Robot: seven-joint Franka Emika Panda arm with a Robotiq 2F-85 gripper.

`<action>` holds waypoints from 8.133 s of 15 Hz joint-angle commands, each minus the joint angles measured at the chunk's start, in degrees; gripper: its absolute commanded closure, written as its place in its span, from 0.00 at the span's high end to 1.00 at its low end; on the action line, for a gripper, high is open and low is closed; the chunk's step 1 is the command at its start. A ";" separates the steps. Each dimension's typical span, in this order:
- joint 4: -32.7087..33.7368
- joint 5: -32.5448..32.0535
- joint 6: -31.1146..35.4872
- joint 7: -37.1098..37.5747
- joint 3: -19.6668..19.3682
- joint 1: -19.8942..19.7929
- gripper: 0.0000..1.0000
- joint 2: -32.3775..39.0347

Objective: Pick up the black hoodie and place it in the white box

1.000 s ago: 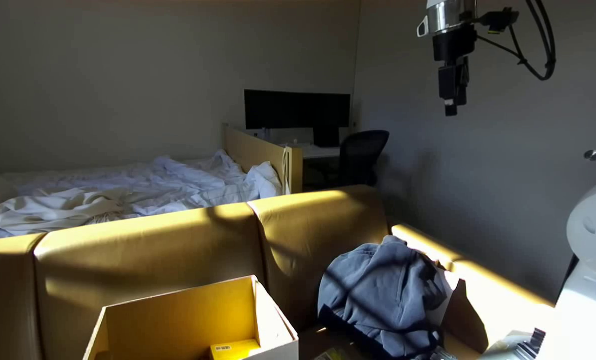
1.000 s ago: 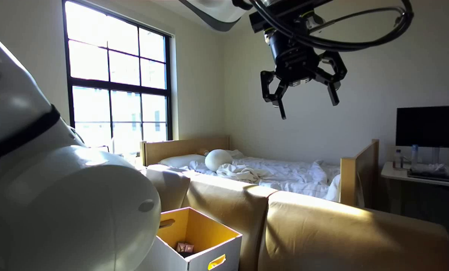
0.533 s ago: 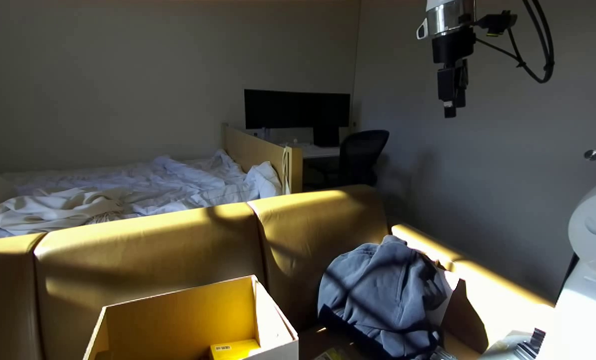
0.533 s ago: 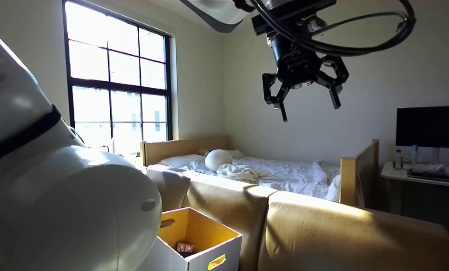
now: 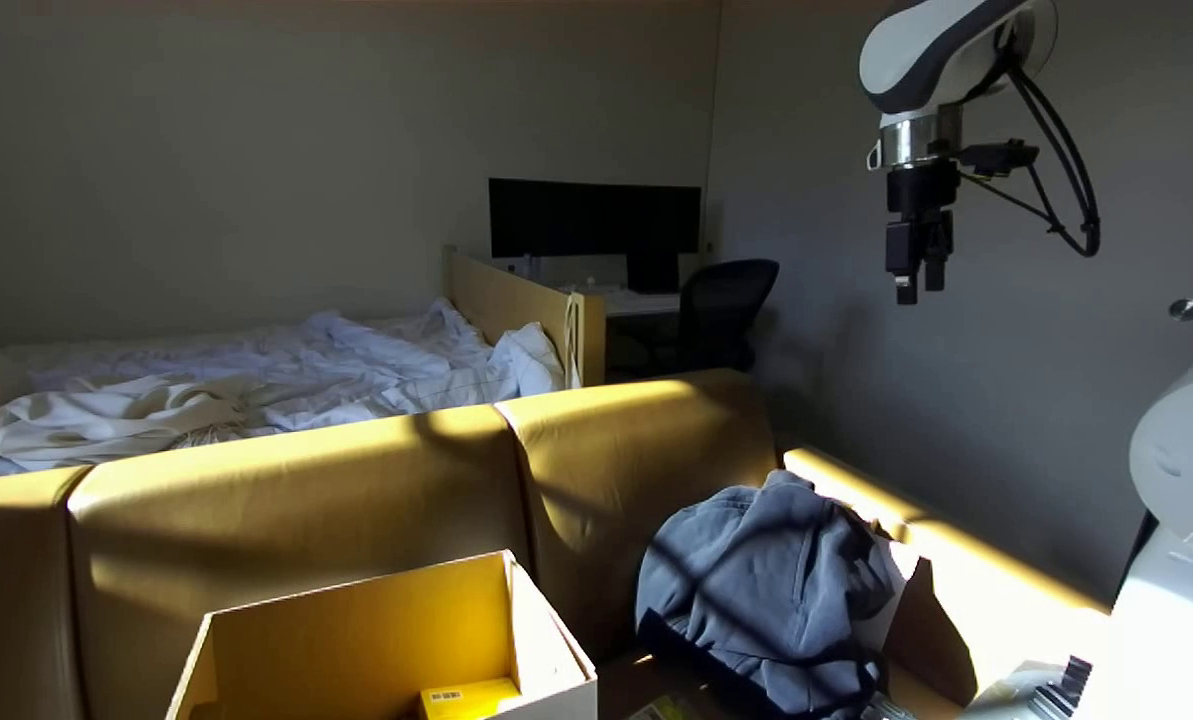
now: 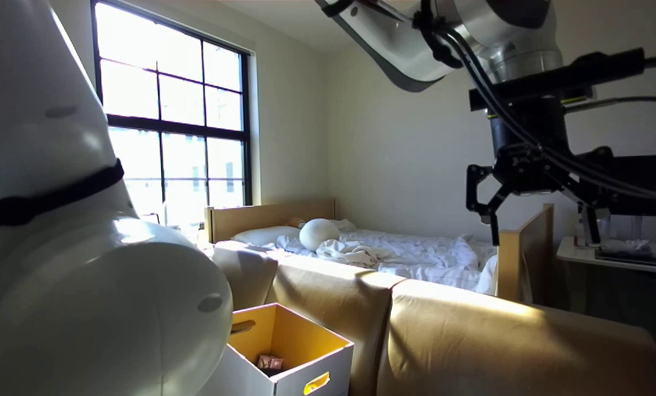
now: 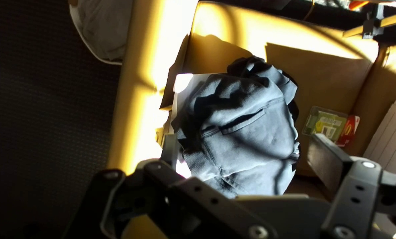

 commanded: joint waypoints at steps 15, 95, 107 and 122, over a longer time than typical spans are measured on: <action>-4.46 20.34 31.59 13.58 5.15 -4.92 1.00 16.33; 43.15 9.22 4.77 24.94 23.84 8.67 0.08 36.59; 76.86 -17.32 -1.57 57.45 24.19 32.21 0.08 47.56; 95.27 -32.50 -30.14 40.29 19.01 40.20 0.07 51.88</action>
